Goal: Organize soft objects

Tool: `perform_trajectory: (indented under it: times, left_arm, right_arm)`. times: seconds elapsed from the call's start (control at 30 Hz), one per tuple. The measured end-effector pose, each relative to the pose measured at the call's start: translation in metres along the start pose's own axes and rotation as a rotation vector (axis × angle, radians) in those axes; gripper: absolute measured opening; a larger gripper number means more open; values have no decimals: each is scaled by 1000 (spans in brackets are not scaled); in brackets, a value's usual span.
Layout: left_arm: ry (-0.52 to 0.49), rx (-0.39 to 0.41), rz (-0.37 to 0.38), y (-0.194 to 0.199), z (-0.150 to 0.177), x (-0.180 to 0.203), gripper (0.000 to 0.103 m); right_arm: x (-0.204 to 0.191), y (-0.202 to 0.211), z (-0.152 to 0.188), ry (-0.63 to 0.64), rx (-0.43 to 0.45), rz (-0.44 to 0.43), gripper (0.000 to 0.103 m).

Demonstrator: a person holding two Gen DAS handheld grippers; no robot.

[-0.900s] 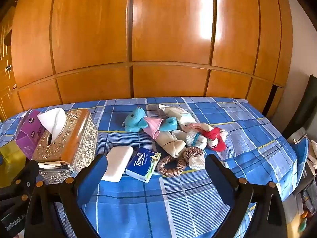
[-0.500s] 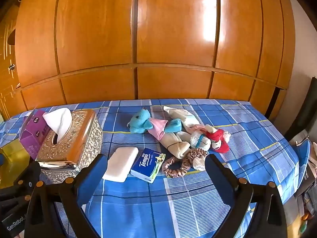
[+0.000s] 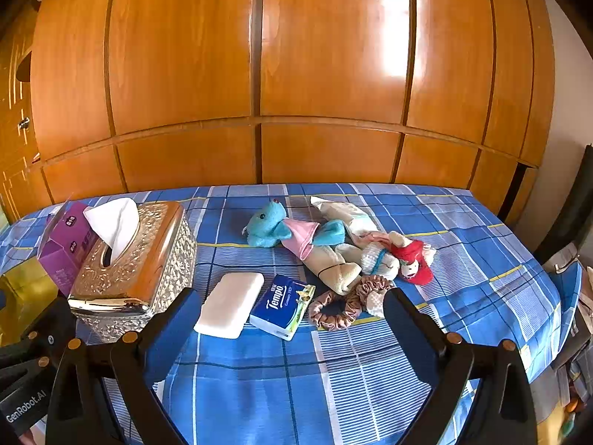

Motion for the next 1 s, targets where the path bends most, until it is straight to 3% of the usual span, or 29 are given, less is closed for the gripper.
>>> perform_trajectory:
  times: [1.0]
  left_arm:
    - [22, 7, 5, 5, 0, -7, 103]
  right_arm:
    - [-3, 1, 0, 5, 1, -7, 100]
Point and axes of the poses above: each gripper's, at about its wrist camera, not at the fingertips, and y roughly against the way its jaws point, x to its right, z to its underside, the point moved 10 cm from there along -y, roughly the way its jaws point, and after that the axes turned 2 degrees about -x, right-handed, at the moved point
